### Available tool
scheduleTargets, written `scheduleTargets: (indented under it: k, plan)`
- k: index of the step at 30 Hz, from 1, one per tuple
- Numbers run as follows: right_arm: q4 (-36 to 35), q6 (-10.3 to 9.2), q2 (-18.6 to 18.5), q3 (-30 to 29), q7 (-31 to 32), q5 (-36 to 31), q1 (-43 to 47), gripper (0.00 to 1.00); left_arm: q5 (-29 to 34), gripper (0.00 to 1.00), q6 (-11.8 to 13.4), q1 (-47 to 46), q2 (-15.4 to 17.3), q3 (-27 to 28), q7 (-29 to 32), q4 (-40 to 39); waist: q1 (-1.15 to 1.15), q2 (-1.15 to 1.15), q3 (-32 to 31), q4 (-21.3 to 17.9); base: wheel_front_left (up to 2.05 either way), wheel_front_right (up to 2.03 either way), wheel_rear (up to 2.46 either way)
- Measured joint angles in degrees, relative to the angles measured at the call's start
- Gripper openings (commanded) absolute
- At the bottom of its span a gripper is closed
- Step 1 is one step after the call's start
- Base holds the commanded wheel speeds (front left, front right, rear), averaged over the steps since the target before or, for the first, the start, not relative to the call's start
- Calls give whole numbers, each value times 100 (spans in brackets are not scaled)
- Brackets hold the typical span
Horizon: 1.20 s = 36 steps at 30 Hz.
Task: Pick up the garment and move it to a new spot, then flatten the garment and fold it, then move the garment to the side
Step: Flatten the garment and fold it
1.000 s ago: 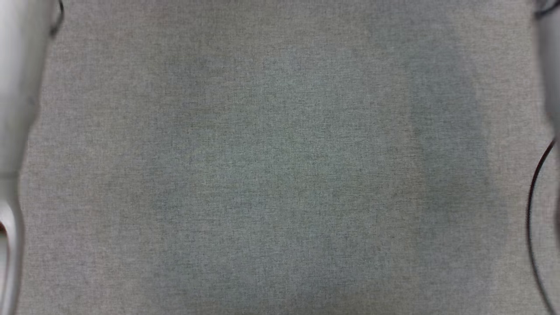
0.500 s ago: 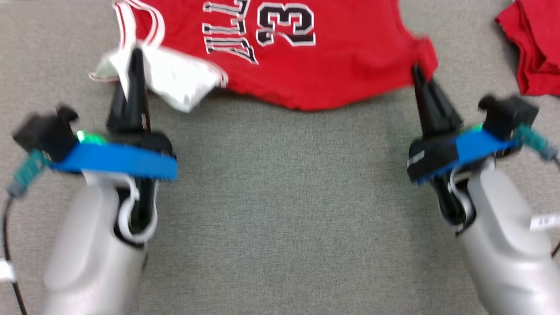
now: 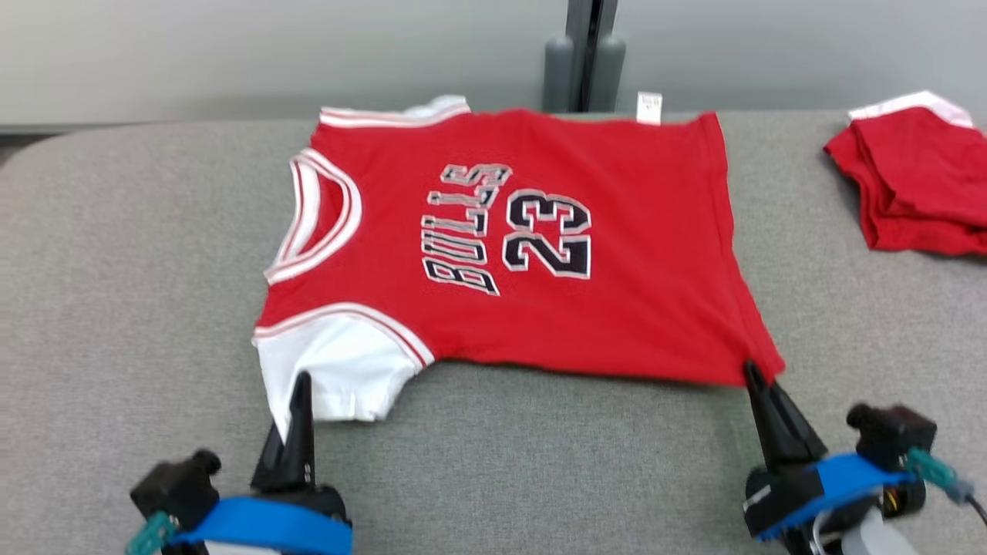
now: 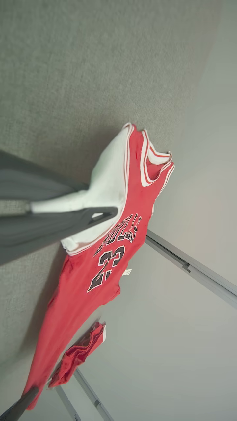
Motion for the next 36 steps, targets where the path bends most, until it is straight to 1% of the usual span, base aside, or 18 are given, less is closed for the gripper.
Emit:
scheduleTargets:
  k: [5, 10, 13, 17, 20, 24, 30, 36]
  plan:
    - [-371, -1, -30, -171, 37, -146, 745, 0, 7, 0, 103, 661, 42, -108, 116, -322, 0, 0, -313, 63, 0, 0, 0]
    - [-859, -1, 70, -525, 182, -224, 1562, 0, 54, 0, 238, 1177, 102, -230, 249, -669, 0, 0, -499, 174, 0, 0, 0]
    - [-1201, 0, 156, -690, 346, -417, 1941, 0, 57, 0, 300, 1344, 175, -246, 350, -836, 1, 0, -549, 242, 0, 0, 0]
    - [-1626, 0, 323, -804, 647, -554, 2267, 0, 58, 0, 308, 1411, 253, -288, 478, -987, 1, 0, -539, 264, 0, 0, 0]
    - [-1844, 0, 367, -810, 837, -604, 2326, 0, 76, 0, 335, 1418, 261, -333, 506, -1039, 2, 0, -500, 216, 0, 0, 0]
    - [-1939, 0, 416, -824, 915, -654, 2245, 0, 155, 0, 279, 1243, 312, -436, 564, -1003, 2, 0, -417, 153, 0, 0, 0]
    - [-1851, -1, 413, -721, 1046, -687, 1985, 0, 154, 0, 169, 783, 500, -419, 614, -899, 2, 0, -340, 83, 0, 0, 0]
    - [-1727, -1, 323, -681, 1089, -637, 1638, 0, 200, 0, 62, 321, 644, -569, 681, -671, 2, 0, -280, 42, 0, 0, 0]
